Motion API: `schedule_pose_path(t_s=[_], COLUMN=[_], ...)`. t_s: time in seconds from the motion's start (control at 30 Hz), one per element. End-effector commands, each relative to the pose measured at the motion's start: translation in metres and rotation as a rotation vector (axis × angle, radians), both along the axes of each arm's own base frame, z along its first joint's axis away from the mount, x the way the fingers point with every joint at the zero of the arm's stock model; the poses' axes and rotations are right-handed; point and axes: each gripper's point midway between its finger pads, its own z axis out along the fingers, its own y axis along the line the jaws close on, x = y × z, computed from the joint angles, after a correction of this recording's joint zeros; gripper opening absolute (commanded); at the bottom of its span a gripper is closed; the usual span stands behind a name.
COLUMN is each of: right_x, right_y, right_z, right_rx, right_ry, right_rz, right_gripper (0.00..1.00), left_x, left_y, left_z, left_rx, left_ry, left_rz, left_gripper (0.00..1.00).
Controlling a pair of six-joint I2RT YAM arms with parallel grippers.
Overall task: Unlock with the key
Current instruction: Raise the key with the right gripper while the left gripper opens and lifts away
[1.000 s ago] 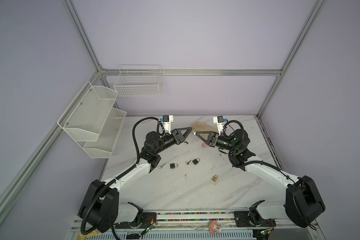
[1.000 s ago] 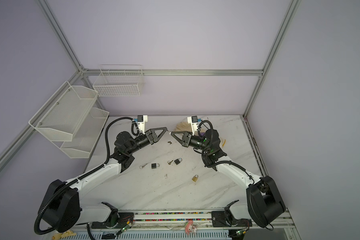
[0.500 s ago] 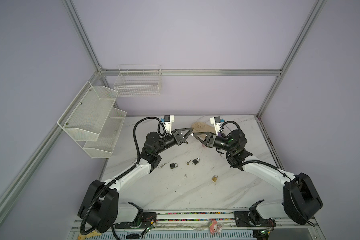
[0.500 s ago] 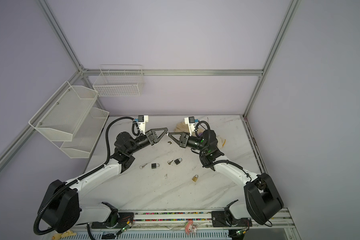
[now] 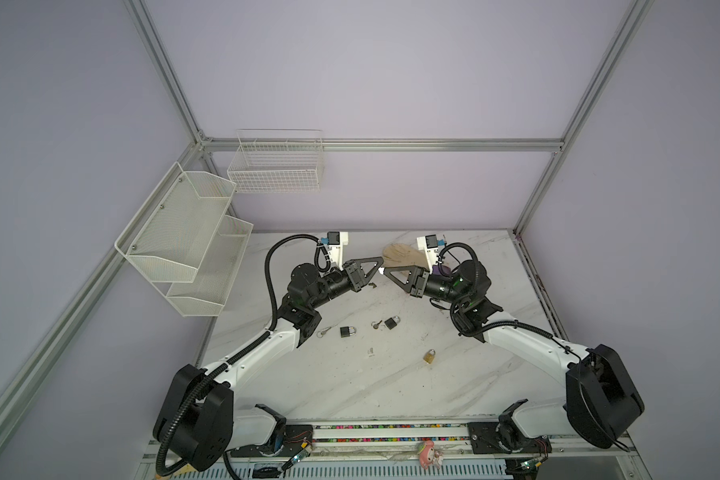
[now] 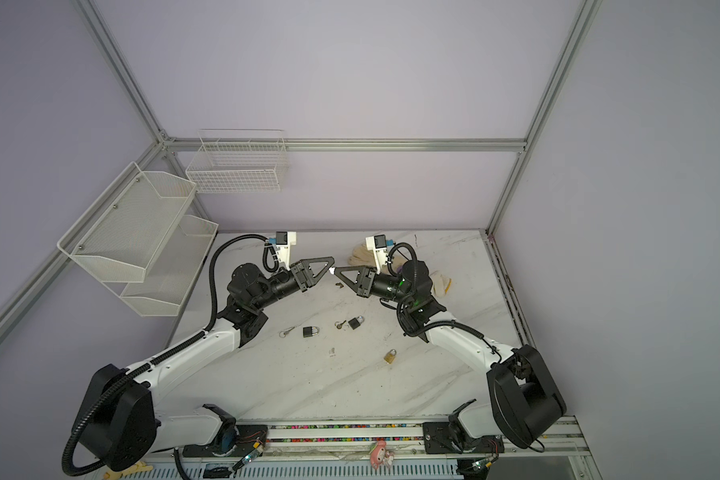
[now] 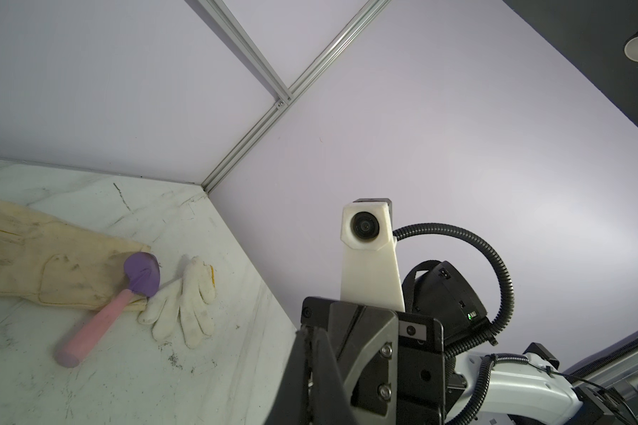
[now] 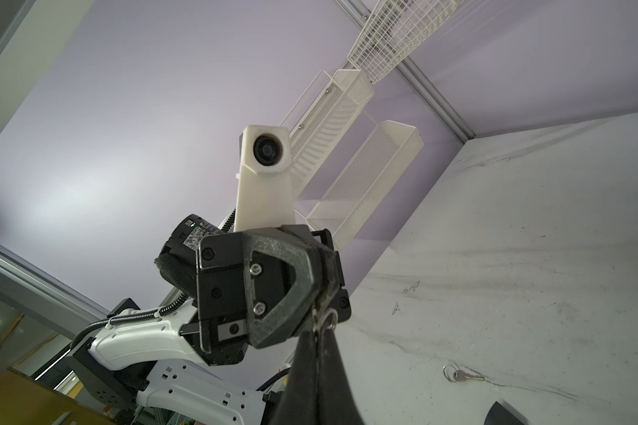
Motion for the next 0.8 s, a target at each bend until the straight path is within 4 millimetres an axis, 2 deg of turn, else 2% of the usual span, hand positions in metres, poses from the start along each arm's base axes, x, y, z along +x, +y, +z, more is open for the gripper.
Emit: schedule_pose_path(t_s=[0.0, 0.03, 0.07, 0.1, 0.17, 0.23, 0.37, 0.43, 0.67, 0.77], right_x=[0.001, 0.003, 0.004, 0.001, 0.0, -0.002, -0.012, -0.009, -0.016, -0.015], right_y=[-0.002, -0.003, -0.003, -0.009, -0.015, -0.018, -0.01, -0.007, 0.0, 0.001], right_z=[0.019, 0.017, 0.013, 0.021, 0.018, 0.018, 0.027, 0.024, 0.029, 0.024], right_rx=[0.02, 0.014, 0.006, 0.014, 0.012, 0.009, -0.016, -0.047, -0.026, -0.041], right_ry=[-0.042, -0.029, -0.011, -0.021, -0.01, -0.02, -0.081, -0.081, -0.098, -0.092], right_rz=[-0.017, -0.018, -0.02, -0.025, -0.021, -0.007, 0.074, 0.083, 0.173, 0.171], right_gripper=[0.19, 0.33, 0.39, 0.44, 0.52, 0.53, 0.53, 0.52, 0.44, 0.39], left_x=[-0.012, -0.012, -0.013, -0.013, -0.015, -0.018, -0.021, -0.023, -0.025, -0.025], left_y=[0.006, 0.006, 0.006, 0.006, 0.004, 0.003, 0.0, -0.003, -0.008, -0.008], left_z=[0.057, 0.057, 0.058, 0.06, 0.062, 0.066, 0.069, 0.071, 0.076, 0.078], left_rx=[-0.018, -0.004, 0.01, 0.025, 0.055, 0.07, 0.087, 0.089, 0.088, 0.085], left_ry=[-0.183, -0.198, -0.216, -0.238, -0.278, -0.318, -0.359, -0.371, -0.389, -0.391], left_rz=[0.021, 0.024, 0.027, 0.027, 0.023, 0.016, -0.009, -0.03, -0.047, -0.045], left_gripper=[0.0, 0.0, 0.0, 0.0, 0.0, 0.0, 0.0, 0.0, 0.0, 0.0])
